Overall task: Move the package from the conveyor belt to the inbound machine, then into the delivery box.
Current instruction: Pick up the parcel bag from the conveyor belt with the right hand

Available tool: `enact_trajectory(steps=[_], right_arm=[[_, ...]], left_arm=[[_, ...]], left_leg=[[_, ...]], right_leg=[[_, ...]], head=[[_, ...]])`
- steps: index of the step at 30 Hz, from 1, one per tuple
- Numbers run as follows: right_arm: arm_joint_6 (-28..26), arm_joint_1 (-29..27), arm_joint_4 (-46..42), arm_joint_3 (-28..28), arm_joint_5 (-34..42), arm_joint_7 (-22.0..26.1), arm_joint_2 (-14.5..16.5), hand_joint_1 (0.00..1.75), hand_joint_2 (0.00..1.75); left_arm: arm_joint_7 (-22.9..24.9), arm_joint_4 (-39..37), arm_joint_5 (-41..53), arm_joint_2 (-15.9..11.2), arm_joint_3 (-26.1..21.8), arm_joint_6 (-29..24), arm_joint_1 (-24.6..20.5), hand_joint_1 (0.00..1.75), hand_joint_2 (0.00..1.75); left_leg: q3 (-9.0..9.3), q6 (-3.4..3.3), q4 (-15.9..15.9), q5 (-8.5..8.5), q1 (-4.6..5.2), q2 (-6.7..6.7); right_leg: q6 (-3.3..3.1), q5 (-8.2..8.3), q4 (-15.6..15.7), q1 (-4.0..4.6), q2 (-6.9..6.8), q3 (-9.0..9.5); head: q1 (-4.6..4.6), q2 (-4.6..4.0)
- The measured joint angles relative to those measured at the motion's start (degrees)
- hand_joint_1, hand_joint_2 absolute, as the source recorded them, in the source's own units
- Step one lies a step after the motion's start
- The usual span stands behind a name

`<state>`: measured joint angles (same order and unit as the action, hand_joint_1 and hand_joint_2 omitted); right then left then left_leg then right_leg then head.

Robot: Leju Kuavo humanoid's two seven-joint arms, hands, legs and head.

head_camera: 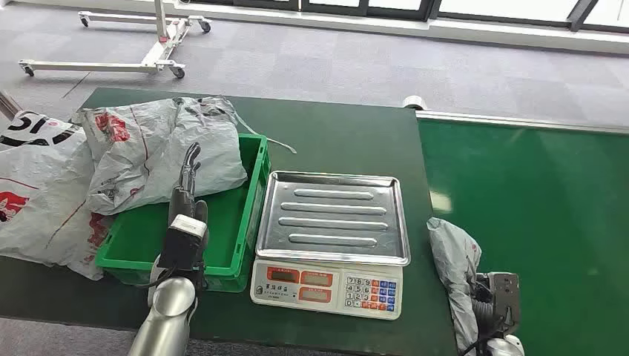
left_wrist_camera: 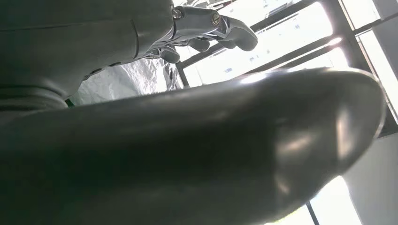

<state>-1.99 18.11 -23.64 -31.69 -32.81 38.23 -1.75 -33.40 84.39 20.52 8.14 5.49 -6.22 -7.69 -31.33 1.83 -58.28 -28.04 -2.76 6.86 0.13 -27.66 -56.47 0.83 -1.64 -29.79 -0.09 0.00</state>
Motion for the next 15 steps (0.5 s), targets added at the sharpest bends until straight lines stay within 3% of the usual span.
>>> enact_trajectory(steps=[10,15], right_arm=[[1.61,-0.65,-1.54,0.15,4.07,1.30,0.13,1.75,1.75],[2.61,-6.01,-15.40,3.04,16.20,1.74,0.85,1.75,1.75]], left_arm=[[0.02,-0.10,0.00,-0.05,0.00,-0.02,0.66,0.00,0.00],[0.28,0.16,-0.09,-0.07,-0.02,-0.24,1.56,0.00,0.00]], left_leg=[[-0.08,0.05,0.06,0.03,0.04,-0.53],[-0.68,-0.10,0.05,0.53,0.69,-1.35]], right_leg=[[-0.05,-0.15,-0.03,-0.02,-0.50,-0.03],[-0.01,-0.13,-0.49,-0.38,-1.33,-0.74]], head=[[0.02,0.00],[0.02,0.00]])
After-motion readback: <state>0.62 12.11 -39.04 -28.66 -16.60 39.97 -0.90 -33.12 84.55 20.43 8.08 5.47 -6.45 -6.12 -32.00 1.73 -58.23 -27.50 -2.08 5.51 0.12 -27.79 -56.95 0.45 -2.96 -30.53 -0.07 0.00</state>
